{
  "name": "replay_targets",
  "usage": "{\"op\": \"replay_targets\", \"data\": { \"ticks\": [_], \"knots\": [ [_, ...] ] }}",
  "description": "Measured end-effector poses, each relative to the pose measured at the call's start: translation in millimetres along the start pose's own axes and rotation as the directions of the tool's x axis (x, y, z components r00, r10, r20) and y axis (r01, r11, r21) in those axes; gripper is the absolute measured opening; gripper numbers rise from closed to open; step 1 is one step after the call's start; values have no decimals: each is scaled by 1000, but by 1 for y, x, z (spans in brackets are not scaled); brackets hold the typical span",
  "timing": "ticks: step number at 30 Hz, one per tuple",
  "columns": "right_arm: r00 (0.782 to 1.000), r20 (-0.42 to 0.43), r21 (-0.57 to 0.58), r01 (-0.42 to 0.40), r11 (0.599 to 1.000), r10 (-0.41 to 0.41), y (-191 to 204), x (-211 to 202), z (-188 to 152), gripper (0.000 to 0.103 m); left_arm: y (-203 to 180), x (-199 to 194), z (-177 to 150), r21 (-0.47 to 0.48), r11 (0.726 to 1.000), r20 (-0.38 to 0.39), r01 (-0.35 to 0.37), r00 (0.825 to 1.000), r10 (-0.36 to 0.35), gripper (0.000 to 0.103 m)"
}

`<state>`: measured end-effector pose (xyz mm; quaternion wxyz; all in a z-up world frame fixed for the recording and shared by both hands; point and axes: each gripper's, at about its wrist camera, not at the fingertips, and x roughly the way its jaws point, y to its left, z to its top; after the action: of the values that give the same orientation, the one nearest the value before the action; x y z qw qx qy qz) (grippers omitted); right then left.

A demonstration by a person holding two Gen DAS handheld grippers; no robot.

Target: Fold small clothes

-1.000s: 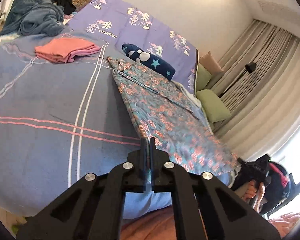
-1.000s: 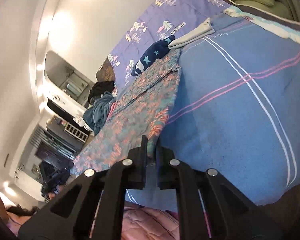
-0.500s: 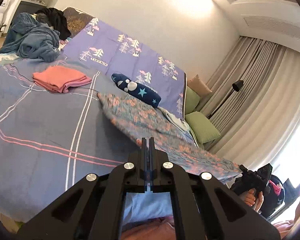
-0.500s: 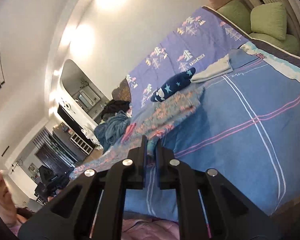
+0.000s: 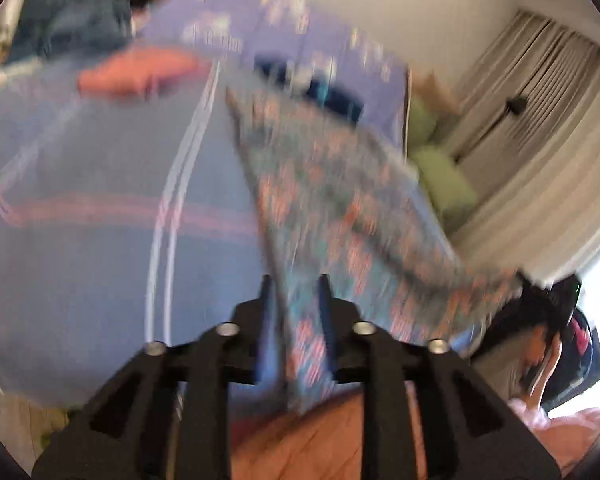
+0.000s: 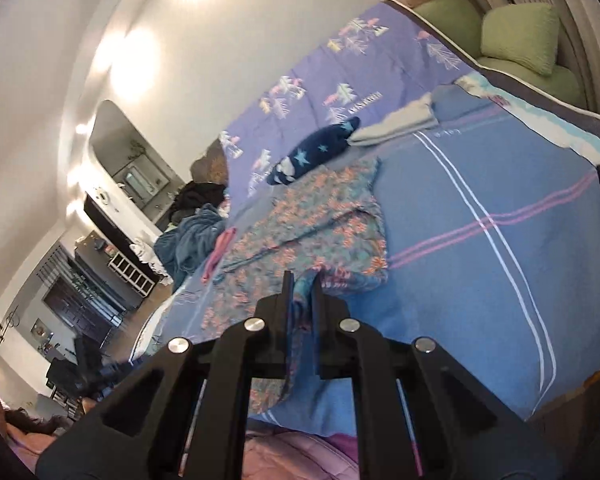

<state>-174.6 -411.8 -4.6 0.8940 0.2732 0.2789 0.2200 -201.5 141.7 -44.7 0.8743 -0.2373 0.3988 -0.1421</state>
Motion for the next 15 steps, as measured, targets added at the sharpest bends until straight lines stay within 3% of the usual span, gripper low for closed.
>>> {"op": "replay_targets", "data": {
  "ticks": [2,4,9,11,13,15],
  "knots": [
    [1000,-4,14,-7,1000,7,-4,3,-1,8,3,19,-13,-2,999,-84,49,995,-49,44],
    [1000,-7,15,-5,1000,6,-5,8,0,8,0,32,-21,22,998,-137,66,989,-63,47],
    [1000,-16,7,-27,1000,27,-1,16,0,8,-5,68,-46,64,997,-273,31,962,-12,46],
    [999,-12,8,-31,999,31,-1,17,0,8,-7,74,-52,53,997,-297,58,954,-40,4],
    [999,-8,21,-35,999,35,-3,17,1,8,-6,72,-48,28,998,-271,50,962,-40,3],
    [999,0,24,-33,999,33,-3,16,5,8,-13,47,-32,35,997,-153,76,986,-69,3]
  ]
}}
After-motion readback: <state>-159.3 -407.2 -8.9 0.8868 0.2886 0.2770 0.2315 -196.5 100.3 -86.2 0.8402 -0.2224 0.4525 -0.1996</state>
